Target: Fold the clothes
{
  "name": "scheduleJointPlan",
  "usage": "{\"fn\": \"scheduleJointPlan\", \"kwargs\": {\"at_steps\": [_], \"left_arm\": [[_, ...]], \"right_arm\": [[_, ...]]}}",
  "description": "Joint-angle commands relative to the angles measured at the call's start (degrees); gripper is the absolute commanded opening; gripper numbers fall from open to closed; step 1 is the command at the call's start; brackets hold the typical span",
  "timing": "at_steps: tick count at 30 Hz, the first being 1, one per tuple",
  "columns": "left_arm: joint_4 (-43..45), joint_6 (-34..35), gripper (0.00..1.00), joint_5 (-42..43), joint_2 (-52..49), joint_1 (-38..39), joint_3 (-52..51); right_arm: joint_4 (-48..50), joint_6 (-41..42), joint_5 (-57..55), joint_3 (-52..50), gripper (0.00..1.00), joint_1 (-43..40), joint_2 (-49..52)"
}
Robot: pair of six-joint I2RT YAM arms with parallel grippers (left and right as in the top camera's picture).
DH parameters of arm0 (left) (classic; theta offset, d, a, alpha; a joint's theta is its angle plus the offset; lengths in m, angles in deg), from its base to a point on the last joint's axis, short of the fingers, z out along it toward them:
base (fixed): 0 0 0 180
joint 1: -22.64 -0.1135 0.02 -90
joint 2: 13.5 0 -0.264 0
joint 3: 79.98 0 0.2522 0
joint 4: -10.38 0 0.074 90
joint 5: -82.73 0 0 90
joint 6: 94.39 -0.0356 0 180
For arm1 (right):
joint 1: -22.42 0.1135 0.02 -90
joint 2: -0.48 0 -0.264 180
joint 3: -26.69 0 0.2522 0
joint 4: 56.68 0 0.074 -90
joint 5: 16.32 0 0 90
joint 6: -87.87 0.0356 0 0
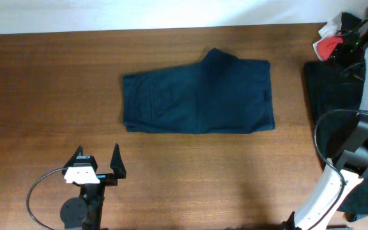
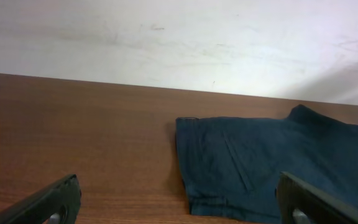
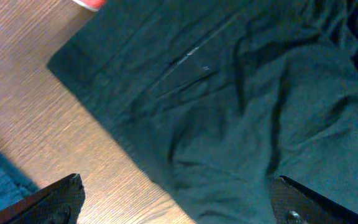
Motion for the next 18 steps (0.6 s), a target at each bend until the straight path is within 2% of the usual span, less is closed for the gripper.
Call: {"fn": "scheduleJointPlan", "kwargs": {"at_steps": [1, 3, 4, 5, 8, 9, 11, 13, 15, 18], "left_arm": [[-0.07, 0.28, 0.99, -0.02, 0.0, 0.28, -0.33], [0.17, 0.37, 0.99, 3.19, 0.0, 0.28, -0.31], [0.68, 0.37, 0.99, 9.81, 0.0, 0.31, -0.26], [2.36, 0.33, 0.99, 20.0, 0.0, 0.28, -0.26], [4.17, 0.35, 0.99, 34.42, 0.0, 0.28, -0.24], [7.34, 1.38, 0.99, 36.39, 0.0, 0.28, -0.2], [9.38, 5.51, 0.99, 32.46, -0.15, 0.28, 2.01], [6.1, 5.44, 0.99, 26.82, -3.34, 0.28, 7.5], [0.98, 2.32, 0.99, 23.69, -10.86, 0.28, 14.8], [-8.13, -1.14, 0.99, 19.65, -29.35, 0.28, 30.29]], "right_arm": [[-0.02, 0.7, 0.5, 0.66, 0.99, -0.28, -0.46], [-0.02, 0.7, 0.52, 0.66, 0.99, -0.17, -0.46], [-0.02, 0.7, 0.5, 0.66, 0.99, -0.17, -0.46], [-0.02, 0.7, 0.52, 0.66, 0.99, -0.17, -0.46], [-0.02, 0.7, 0.52, 0.66, 0.99, -0.17, -0.46], [-0.02, 0.7, 0.52, 0.66, 0.99, -0.17, -0.46], [-0.02, 0.7, 0.52, 0.66, 0.99, -0.17, -0.46], [-0.02, 0.7, 0.52, 0.66, 0.99, -0.17, -0.46], [-0.02, 0.7, 0.52, 0.66, 0.99, -0.17, -0.46], [-0.02, 0.7, 0.52, 0.66, 0.99, -0.17, -0.46]]}}
